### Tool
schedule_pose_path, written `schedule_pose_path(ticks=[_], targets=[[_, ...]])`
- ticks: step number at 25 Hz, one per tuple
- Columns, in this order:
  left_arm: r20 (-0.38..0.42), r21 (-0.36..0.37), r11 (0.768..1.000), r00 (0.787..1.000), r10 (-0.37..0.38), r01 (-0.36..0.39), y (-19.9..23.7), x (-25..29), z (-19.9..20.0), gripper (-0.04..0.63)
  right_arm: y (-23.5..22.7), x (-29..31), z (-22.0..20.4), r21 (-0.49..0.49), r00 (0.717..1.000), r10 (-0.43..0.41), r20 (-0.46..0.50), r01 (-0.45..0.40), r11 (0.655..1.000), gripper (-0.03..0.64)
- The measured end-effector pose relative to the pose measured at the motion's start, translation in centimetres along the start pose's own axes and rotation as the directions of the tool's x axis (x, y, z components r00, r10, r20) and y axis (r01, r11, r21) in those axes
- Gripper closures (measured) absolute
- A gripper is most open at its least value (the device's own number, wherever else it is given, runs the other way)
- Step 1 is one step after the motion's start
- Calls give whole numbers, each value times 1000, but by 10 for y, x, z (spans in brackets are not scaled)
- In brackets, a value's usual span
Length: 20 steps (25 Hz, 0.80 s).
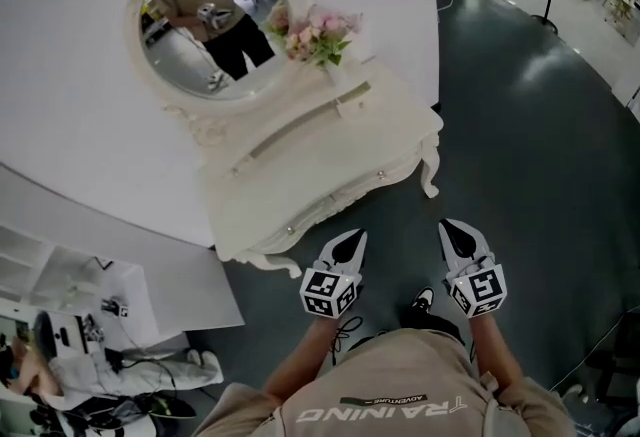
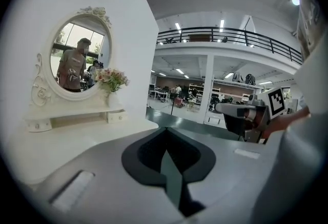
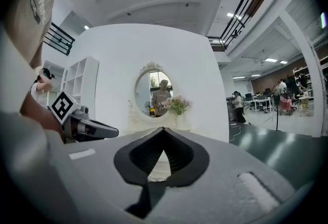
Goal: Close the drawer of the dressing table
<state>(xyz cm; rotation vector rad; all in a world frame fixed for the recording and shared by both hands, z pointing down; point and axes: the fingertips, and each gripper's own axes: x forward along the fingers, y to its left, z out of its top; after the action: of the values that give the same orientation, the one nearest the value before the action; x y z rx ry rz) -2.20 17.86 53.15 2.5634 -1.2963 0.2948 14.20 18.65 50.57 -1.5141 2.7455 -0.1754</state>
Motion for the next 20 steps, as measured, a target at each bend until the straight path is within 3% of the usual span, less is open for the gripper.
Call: schedule_pose_path(ticks=[10,20], targets=[[6,-7,997,997,76,-76,7,39,16,577,-47,37,6,8,997,75,-17,-75,997,615],[-45,-21,997,997,67,-68,21,90,16,577,-73,58,-14,93,995,85,-56,-79,993,615]])
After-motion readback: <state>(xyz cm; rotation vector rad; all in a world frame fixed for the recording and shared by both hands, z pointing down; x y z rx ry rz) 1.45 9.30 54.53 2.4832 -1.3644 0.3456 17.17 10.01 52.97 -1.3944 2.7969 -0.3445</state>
